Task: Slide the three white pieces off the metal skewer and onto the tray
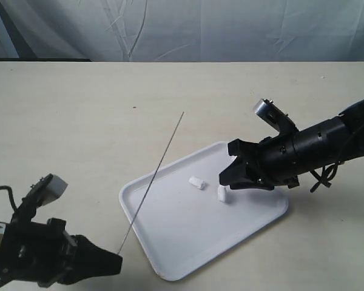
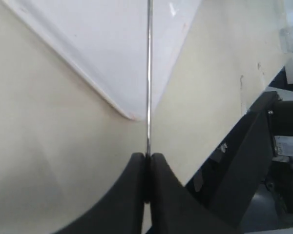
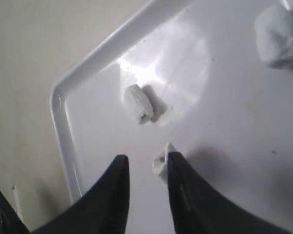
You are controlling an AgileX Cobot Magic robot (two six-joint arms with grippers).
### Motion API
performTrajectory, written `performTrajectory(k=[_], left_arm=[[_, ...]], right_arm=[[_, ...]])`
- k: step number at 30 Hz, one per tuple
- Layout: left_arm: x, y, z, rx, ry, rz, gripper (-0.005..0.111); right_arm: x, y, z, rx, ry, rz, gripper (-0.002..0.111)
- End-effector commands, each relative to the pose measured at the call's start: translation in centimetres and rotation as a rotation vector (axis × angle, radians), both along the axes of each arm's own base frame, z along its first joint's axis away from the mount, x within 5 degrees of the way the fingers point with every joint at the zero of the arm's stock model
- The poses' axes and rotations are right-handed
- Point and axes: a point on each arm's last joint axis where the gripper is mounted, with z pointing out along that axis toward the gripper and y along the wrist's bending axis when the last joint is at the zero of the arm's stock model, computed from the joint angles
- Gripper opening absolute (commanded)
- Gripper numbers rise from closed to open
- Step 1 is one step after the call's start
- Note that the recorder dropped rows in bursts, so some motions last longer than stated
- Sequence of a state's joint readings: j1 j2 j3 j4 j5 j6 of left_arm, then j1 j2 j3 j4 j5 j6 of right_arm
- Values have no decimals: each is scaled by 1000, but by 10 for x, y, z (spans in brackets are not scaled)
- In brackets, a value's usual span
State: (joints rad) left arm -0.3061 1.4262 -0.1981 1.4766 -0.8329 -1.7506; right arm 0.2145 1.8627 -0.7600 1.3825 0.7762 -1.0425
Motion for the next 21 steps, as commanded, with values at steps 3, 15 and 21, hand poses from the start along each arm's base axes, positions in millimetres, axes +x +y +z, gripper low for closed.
performTrajectory(k=[3, 15, 21], left_arm=[[29, -7, 6, 65, 16, -2, 0], [66, -22, -6, 77, 142, -64, 0], [70, -27, -20, 52, 230, -95, 0]], right_arm=[[-3, 0, -3, 15, 23, 14, 28], [-7, 8, 13, 163, 6, 83, 28], [-8, 10, 34, 222, -50, 85, 28]])
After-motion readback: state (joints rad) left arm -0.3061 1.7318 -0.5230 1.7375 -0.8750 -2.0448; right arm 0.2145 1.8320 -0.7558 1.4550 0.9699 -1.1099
